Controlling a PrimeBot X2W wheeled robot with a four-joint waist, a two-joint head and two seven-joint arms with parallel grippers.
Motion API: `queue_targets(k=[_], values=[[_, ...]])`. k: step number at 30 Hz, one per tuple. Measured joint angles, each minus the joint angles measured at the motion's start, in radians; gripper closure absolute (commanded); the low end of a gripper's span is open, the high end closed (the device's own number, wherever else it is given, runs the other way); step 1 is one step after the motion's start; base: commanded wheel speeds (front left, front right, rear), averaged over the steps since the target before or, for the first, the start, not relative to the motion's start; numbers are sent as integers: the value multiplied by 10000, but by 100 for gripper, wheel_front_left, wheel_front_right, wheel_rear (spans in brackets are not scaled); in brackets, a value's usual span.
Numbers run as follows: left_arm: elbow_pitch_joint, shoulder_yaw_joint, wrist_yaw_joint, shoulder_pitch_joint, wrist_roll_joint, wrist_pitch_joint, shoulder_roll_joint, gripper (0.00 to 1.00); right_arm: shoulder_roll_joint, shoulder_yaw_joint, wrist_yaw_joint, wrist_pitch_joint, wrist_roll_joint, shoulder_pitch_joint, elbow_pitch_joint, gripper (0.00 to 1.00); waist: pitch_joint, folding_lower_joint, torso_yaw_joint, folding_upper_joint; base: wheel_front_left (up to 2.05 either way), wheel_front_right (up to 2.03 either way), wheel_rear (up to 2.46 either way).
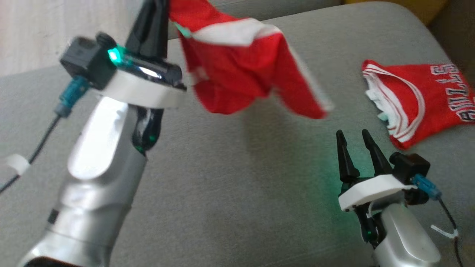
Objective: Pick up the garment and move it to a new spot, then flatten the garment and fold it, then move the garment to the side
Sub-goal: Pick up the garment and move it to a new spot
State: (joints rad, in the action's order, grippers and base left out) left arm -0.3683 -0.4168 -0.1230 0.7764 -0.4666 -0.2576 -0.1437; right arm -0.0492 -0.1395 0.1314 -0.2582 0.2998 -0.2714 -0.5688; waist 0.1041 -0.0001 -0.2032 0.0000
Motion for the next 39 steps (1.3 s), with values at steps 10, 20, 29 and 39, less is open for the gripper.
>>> queue_targets(k=[10, 20, 29, 39], values=[[-2150, 673, 646, -2970, 673, 12, -94, 0, 6, 46, 0, 0, 165, 368, 105, 0, 90, 1, 272, 0, 0, 0, 0], [-1463, 2677, 1055, -6246, 1793, 12, 50, 0, 8, 221, 0, 0, -19, 412, 132, 0, -227, 1, 1261, 0, 0, 0, 0], [-17, 4238, 1018, -8234, 2650, 12, 715, 0, 13, 244, 0, 0, -21, 1389, 105, 0, -970, 0, 1866, 0, 0, 0, 0], [-33, 4541, 683, -8627, 3112, 12, 920, 0, 17, 491, 0, 0, -123, 1622, 102, 0, -1159, 0, 2084, 0, 0, 0, 0]])
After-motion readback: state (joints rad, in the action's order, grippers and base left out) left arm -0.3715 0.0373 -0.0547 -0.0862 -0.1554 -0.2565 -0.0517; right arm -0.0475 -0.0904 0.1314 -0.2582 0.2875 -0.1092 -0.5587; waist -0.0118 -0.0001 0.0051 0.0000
